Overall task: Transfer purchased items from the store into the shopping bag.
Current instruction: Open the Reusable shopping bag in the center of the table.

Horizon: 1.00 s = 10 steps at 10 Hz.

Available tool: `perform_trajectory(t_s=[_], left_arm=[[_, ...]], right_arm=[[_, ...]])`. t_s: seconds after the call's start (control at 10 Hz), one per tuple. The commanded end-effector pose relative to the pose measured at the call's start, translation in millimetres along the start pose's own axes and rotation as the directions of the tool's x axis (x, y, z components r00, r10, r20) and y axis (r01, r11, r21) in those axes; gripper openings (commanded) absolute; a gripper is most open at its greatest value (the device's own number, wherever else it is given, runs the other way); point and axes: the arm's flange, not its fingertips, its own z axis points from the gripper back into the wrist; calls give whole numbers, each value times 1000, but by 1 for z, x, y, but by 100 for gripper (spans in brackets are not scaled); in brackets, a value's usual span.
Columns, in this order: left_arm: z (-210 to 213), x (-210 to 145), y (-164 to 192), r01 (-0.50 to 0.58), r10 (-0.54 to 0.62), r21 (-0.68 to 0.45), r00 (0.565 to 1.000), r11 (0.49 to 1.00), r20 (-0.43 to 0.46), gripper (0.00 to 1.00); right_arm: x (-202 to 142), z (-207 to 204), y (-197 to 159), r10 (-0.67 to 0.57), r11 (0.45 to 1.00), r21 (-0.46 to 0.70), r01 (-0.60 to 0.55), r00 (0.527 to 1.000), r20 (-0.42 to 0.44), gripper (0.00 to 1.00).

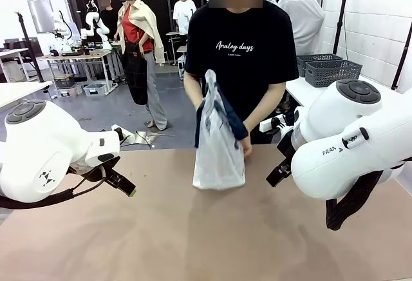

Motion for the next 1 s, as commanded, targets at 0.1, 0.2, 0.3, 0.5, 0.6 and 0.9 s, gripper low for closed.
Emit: perform_trajectory(t_s=[0.1, 0.2, 0.3, 0.5, 0.6, 0.9], left_arm=[[0, 1, 2, -5, 5, 1, 1000, 1000, 3, 100], [0, 1, 2, -5, 5, 1, 1000, 1000, 3, 100], [0, 1, 2, -5, 5, 1, 1000, 1000, 3, 100], [0, 1, 2, -5, 5, 1, 1000, 1000, 3, 100], [0, 1, 2, -5, 5, 1, 1000, 1000, 3, 100], [0, 1, 2, -5, 5, 1, 1000, 1000, 3, 100]], right_arm=[[0, 0, 0, 0, 1000, 0, 0, 1000, 0, 100], [0, 0, 0, 0, 1000, 0, 0, 1000, 0, 100], [0, 0, 0, 0, 1000, 0, 0, 1000, 0, 100], [0, 0, 0, 0, 1000, 0, 0, 1000, 0, 100], [0, 0, 0, 0, 1000, 0, 0, 1000, 0, 100], [0, 0, 0, 0, 1000, 0, 0, 1000, 0, 100]])
